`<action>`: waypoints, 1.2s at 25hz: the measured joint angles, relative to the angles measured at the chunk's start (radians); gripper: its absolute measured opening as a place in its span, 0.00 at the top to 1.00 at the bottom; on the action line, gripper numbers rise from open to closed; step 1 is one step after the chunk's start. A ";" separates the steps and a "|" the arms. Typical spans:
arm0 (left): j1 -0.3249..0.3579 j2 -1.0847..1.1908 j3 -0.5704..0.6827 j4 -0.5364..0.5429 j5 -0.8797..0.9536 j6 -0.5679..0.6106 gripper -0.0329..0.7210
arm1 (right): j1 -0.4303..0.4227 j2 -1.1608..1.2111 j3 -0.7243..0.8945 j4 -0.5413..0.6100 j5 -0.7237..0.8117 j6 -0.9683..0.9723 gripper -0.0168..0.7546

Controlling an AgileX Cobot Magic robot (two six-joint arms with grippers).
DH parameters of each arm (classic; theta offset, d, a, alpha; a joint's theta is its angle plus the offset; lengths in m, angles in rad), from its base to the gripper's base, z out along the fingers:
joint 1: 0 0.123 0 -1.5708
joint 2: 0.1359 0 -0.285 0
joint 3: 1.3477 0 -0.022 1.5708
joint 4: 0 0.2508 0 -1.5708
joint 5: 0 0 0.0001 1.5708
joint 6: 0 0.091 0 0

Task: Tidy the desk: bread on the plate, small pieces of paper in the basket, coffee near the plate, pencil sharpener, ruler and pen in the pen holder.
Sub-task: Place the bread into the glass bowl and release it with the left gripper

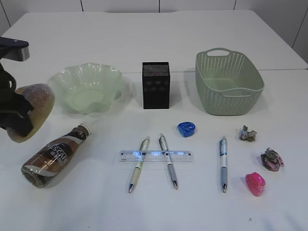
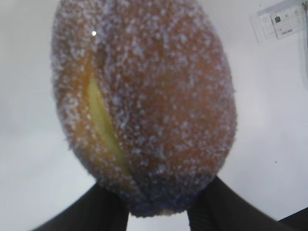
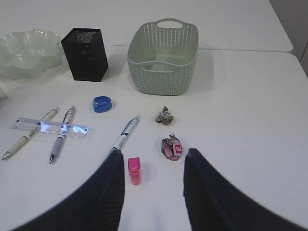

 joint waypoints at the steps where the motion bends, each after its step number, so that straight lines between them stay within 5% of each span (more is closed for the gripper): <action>1: 0.000 0.019 -0.010 -0.007 0.002 -0.002 0.65 | 0.000 0.000 0.000 0.000 0.000 0.000 0.55; 6: 0.000 0.138 -0.144 -0.016 0.069 -0.006 0.65 | 0.000 0.000 0.000 0.000 0.000 0.000 0.55; 20: 0.000 0.506 -0.780 0.013 0.255 -0.022 0.65 | 0.000 0.000 0.000 0.000 0.000 0.000 0.55; 30: 0.043 0.734 -0.959 0.029 0.264 -0.049 0.65 | 0.000 0.000 0.000 0.014 0.021 0.000 0.55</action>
